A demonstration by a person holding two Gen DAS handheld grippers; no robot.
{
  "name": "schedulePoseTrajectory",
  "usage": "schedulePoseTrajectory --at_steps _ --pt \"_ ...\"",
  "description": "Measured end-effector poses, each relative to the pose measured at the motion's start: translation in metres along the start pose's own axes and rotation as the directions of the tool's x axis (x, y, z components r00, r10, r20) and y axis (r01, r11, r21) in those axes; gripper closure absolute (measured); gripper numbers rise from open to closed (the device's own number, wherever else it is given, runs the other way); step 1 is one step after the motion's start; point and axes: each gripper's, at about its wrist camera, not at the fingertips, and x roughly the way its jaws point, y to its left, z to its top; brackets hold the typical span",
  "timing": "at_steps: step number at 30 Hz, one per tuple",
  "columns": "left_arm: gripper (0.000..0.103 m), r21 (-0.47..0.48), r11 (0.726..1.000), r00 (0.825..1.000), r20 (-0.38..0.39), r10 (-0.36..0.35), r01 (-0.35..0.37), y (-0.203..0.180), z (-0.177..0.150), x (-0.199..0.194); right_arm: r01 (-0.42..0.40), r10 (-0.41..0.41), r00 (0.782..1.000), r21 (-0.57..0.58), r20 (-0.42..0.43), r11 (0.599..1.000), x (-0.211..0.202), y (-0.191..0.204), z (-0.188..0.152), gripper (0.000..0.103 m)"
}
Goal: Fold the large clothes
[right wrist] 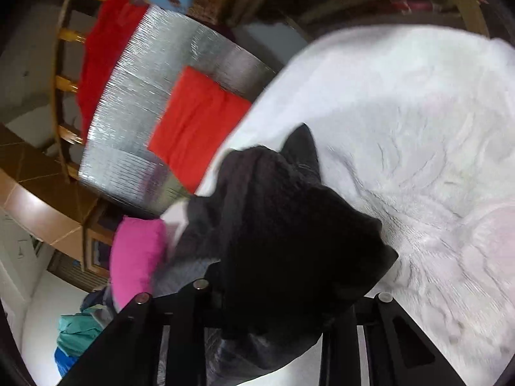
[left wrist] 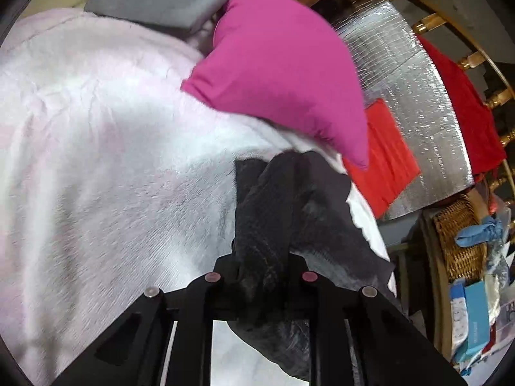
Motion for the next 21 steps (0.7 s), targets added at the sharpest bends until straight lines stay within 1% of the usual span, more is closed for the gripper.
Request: schedulePoseTrajectory --at_steps 2,4,5,6,7,8,9,10,11,12,13,15,16,18,19,20,21 --pt "0.085 0.024 1.0 1.0 -0.022 0.003 -0.002 0.003 -0.006 -0.014 0.022 -0.022 1.0 -0.008 -0.01 1.0 -0.019 0.002 -0.003 0.071" --pt "0.084 0.061 0.997 0.996 -0.08 0.044 -0.039 0.011 -0.014 -0.015 0.069 -0.069 0.996 -0.005 -0.062 0.998 -0.021 -0.006 -0.005 0.071" --pt "0.081 0.072 0.995 0.988 -0.134 0.078 -0.069 0.018 -0.018 -0.007 0.112 -0.111 0.988 -0.003 -0.108 0.994 -0.014 -0.013 -0.006 0.071" --pt "0.074 0.075 0.992 0.977 -0.183 0.114 -0.102 0.025 -0.02 0.002 0.159 -0.156 0.973 0.004 -0.168 0.987 -0.003 -0.021 -0.008 0.069" --pt "0.068 0.069 0.99 0.965 -0.224 0.139 -0.126 0.032 -0.02 0.01 0.191 -0.182 0.956 0.017 -0.228 0.981 0.007 -0.032 -0.009 0.063" --pt "0.061 0.049 0.991 0.959 -0.249 0.136 -0.128 0.039 -0.018 0.014 0.202 -0.183 0.946 0.047 -0.268 0.978 0.012 -0.041 -0.01 0.059" --pt "0.058 0.029 0.993 0.958 -0.261 0.119 -0.116 0.043 -0.013 0.013 0.2 -0.171 0.944 0.075 -0.283 0.977 0.011 -0.045 -0.007 0.051" --pt "0.056 0.015 0.994 0.955 -0.273 0.112 -0.112 0.046 -0.008 0.01 0.203 -0.17 0.941 0.085 -0.293 0.975 0.008 -0.045 -0.004 0.045" --pt "0.044 0.013 0.992 0.951 -0.283 0.121 -0.123 0.048 -0.004 0.007 0.21 -0.182 0.939 0.067 -0.294 0.975 0.002 -0.042 0.0 0.043" --pt "0.036 0.012 0.99 0.95 -0.28 0.136 -0.138 0.05 0.001 0.002 0.21 -0.192 0.94 0.033 -0.283 0.977 -0.006 -0.036 0.003 0.041" --pt "0.035 0.005 0.991 0.952 -0.278 0.132 -0.136 0.052 0.002 -0.001 0.216 -0.207 0.936 0.002 -0.283 0.976 -0.015 -0.032 0.005 0.038" --pt "0.035 -0.012 0.994 0.953 -0.287 0.098 -0.106 0.052 0.006 -0.009 0.239 -0.246 0.923 -0.061 -0.297 0.969 -0.031 -0.028 0.005 0.037" --pt "0.035 -0.006 0.994 0.955 -0.277 0.102 -0.108 0.05 0.008 -0.013 0.246 -0.265 0.919 -0.101 -0.293 0.964 -0.042 -0.024 0.004 0.037" --pt "0.035 0.048 0.986 0.965 -0.203 0.165 -0.159 0.043 0.012 -0.022 0.268 -0.305 0.92 -0.174 -0.248 0.948 -0.066 -0.018 0.008 0.037" --pt "0.035 0.078 0.977 0.966 -0.151 0.21 -0.201 0.036 0.012 -0.028 0.282 -0.323 0.921 -0.198 -0.218 0.939 -0.076 -0.015 0.009 0.037" --pt "0.035 0.11 0.96 0.961 -0.078 0.265 -0.256 0.029 0.013 -0.034 0.281 -0.321 0.929 -0.216 -0.184 0.935 -0.086 -0.011 0.009 0.037" --pt "0.035 0.134 0.947 0.955 -0.015 0.296 -0.292 0.021 0.015 -0.037 0.267 -0.306 0.939 -0.227 -0.154 0.936 -0.09 -0.004 0.011 0.037"
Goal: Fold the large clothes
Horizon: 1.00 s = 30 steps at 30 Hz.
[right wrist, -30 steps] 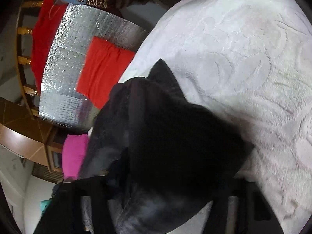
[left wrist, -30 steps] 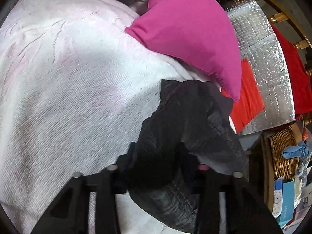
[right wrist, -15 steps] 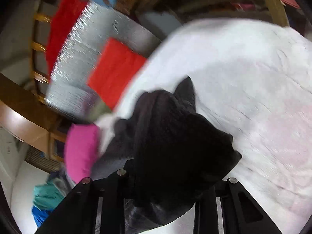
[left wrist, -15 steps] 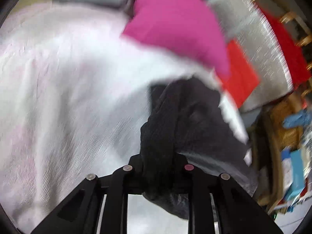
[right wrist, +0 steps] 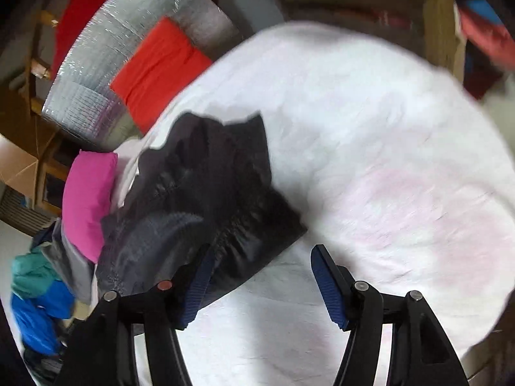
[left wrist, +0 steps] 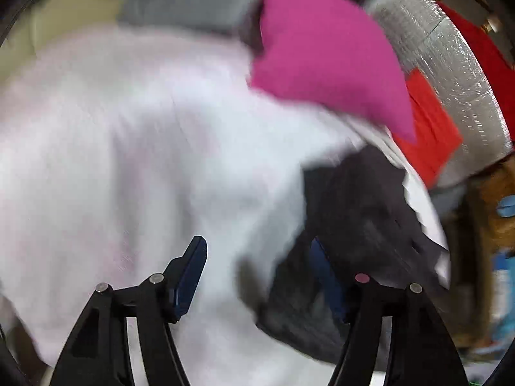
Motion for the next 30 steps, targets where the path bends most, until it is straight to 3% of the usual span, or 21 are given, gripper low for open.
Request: schedulePoseTrajectory --at_steps 2,5,7,10,14,17,18,19,22,25,27,30 --pt "0.033 0.058 0.998 0.997 0.075 0.027 -0.032 -0.018 -0.001 -0.005 -0.039 0.041 0.998 -0.045 0.038 0.998 0.001 0.021 0.007 0.034" --pt "0.031 0.143 0.989 0.999 0.047 0.027 -0.034 -0.045 -0.008 0.013 -0.073 0.079 0.996 -0.173 0.028 0.982 0.024 0.069 0.016 0.03" --pt "0.031 0.208 0.976 0.998 0.012 0.067 -0.068 -0.063 -0.017 0.033 -0.063 0.071 0.997 -0.258 0.022 0.964 0.046 0.101 0.024 0.028" --pt "0.031 0.28 0.952 0.991 -0.015 0.135 -0.125 -0.077 -0.025 0.055 0.023 -0.007 0.999 -0.419 0.039 0.908 0.088 0.158 0.04 0.026" --pt "0.031 0.331 0.925 0.982 0.065 0.177 -0.189 -0.086 -0.022 0.059 0.112 -0.108 0.993 -0.58 0.042 0.807 0.146 0.203 0.055 0.022" --pt "0.031 0.365 0.905 0.976 0.083 0.202 -0.218 -0.09 -0.02 0.069 0.163 -0.219 0.976 -0.641 -0.008 0.75 0.196 0.217 0.06 0.022" --pt "0.031 0.37 0.902 0.975 0.085 0.206 -0.223 -0.093 -0.022 0.066 0.164 -0.239 0.971 -0.653 -0.027 0.739 0.207 0.215 0.06 0.025" --pt "0.031 0.373 0.9 0.974 0.087 0.208 -0.226 -0.094 -0.022 0.067 0.16 -0.257 0.965 -0.665 -0.049 0.729 0.219 0.216 0.059 0.047" --pt "0.031 0.396 0.886 0.971 0.12 0.209 -0.24 -0.101 -0.019 0.072 0.182 -0.271 0.962 -0.672 -0.029 0.718 0.227 0.22 0.059 0.086" --pt "0.031 0.411 0.873 0.965 0.133 0.226 -0.261 -0.109 -0.014 0.081 0.233 -0.256 0.965 -0.612 0.051 0.756 0.222 0.225 0.071 0.092" --pt "0.031 0.386 0.888 0.968 0.127 0.217 -0.25 -0.11 -0.01 0.082 0.236 -0.242 0.968 -0.564 0.065 0.791 0.228 0.22 0.078 0.092" --pt "0.031 0.358 0.903 0.971 0.12 0.206 -0.236 -0.109 -0.008 0.083 0.254 -0.27 0.961 -0.534 0.05 0.806 0.246 0.207 0.078 0.092"
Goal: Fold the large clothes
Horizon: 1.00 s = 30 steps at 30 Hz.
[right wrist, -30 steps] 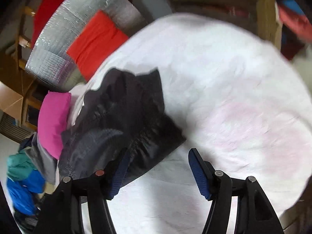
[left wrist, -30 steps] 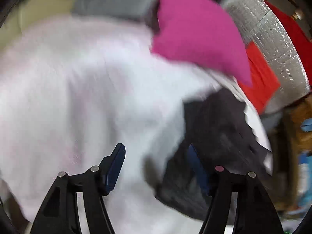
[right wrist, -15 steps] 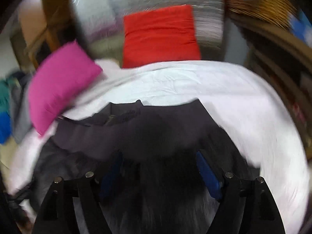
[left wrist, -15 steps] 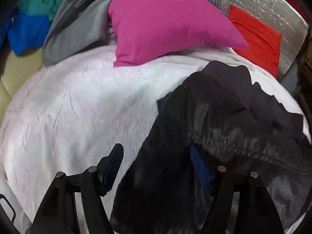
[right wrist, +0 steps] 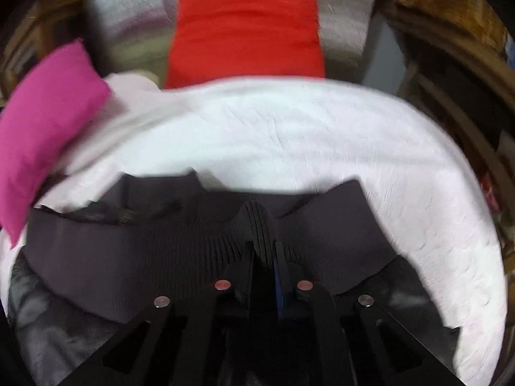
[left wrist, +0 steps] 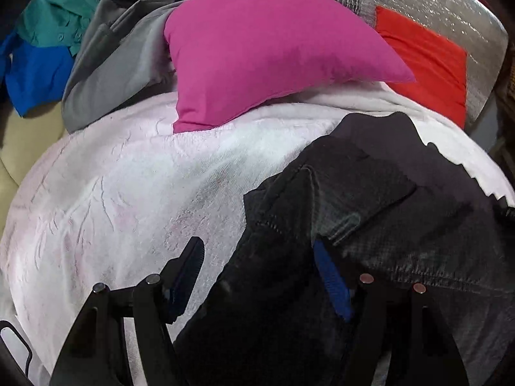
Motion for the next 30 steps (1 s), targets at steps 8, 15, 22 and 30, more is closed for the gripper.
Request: schedulePoseTrajectory --at_steps 8,15,22,30 --pt "0.031 0.002 1.0 1.0 -0.01 -0.026 0.026 0.001 0.002 -0.008 -0.244 0.219 0.966 0.204 0.138 0.948 -0.057 -0.043 -0.009 0.028" --pt "0.031 0.008 0.999 0.999 0.025 -0.035 0.035 0.006 0.006 -0.023 -0.114 0.065 0.982 0.282 0.176 0.953 -0.105 -0.123 -0.056 0.028" --pt "0.03 0.05 0.999 0.999 -0.039 -0.01 0.011 0.004 -0.003 -0.005 -0.113 0.118 0.993 0.304 0.002 0.946 -0.058 -0.138 -0.092 0.079" --pt "0.029 0.139 0.989 0.999 0.013 0.041 -0.043 -0.006 -0.004 -0.006 -0.024 0.028 1.0 0.287 -0.01 0.958 -0.049 -0.127 -0.096 0.084"
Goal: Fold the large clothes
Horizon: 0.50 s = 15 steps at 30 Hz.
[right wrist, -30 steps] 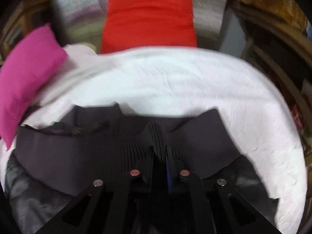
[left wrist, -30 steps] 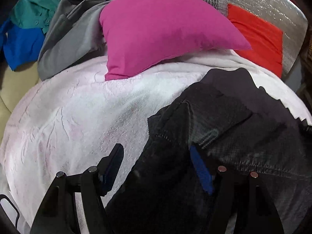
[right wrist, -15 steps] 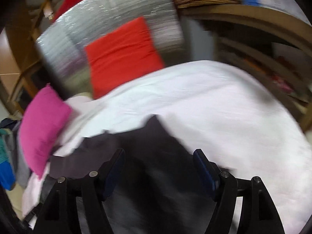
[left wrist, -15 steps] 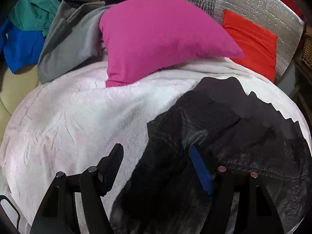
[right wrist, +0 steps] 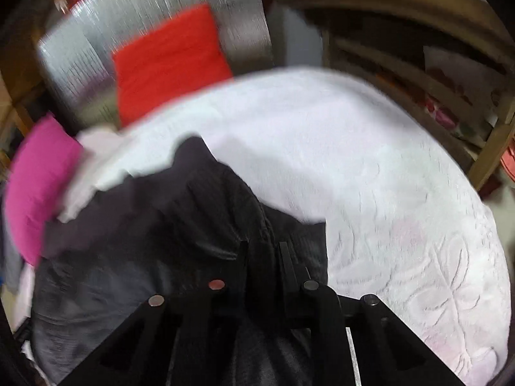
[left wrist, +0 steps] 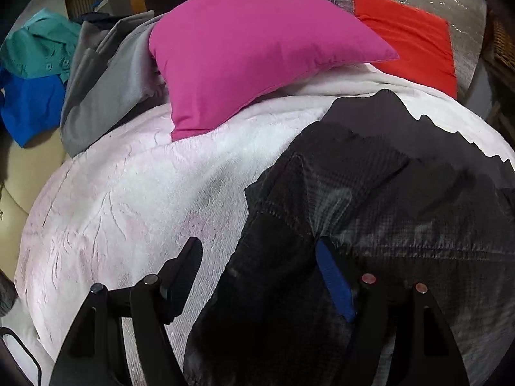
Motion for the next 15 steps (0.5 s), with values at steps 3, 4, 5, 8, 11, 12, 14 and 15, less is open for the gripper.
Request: schedulePoseTrajectory --at_steps 3,4,5,8,11,12,14,15 --pt "0.029 0.018 1.0 1.0 0.011 0.004 -0.005 -0.001 0.0 -0.006 -0.001 0.001 1.0 0.0 0.014 1.0 -0.005 0.001 -0.001 0.076" --pt "0.029 0.023 1.0 1.0 0.017 0.007 -0.007 0.0 -0.001 -0.008 -0.002 0.002 1.0 0.007 0.013 1.0 -0.011 0.001 0.002 0.06" --pt "0.029 0.028 1.0 1.0 0.026 0.011 -0.012 0.001 -0.001 -0.011 -0.018 0.018 0.999 0.032 0.028 0.999 -0.019 -0.001 0.005 0.05" --pt "0.029 0.028 0.999 0.998 0.063 0.023 -0.024 0.007 -0.002 -0.018 -0.044 0.033 0.99 0.073 0.14 0.996 -0.042 0.001 0.013 0.031" --pt "0.03 0.009 1.0 0.994 0.109 0.016 -0.017 0.013 0.0 -0.026 -0.045 0.039 0.988 0.041 0.146 0.998 -0.043 0.017 0.029 0.03" --pt "0.03 0.008 1.0 0.992 0.123 0.018 -0.019 0.015 0.0 -0.029 -0.048 0.042 0.989 0.04 0.141 0.998 -0.039 0.024 0.035 0.03" --pt "0.03 0.011 1.0 0.988 0.154 0.026 -0.028 0.015 0.002 -0.033 -0.05 0.045 0.993 0.035 0.113 0.998 -0.021 0.038 0.048 0.03" --pt "0.029 0.012 1.0 0.987 0.16 0.025 -0.027 0.015 0.002 -0.034 -0.036 0.033 0.995 0.031 0.094 0.999 -0.015 0.046 0.052 0.03"
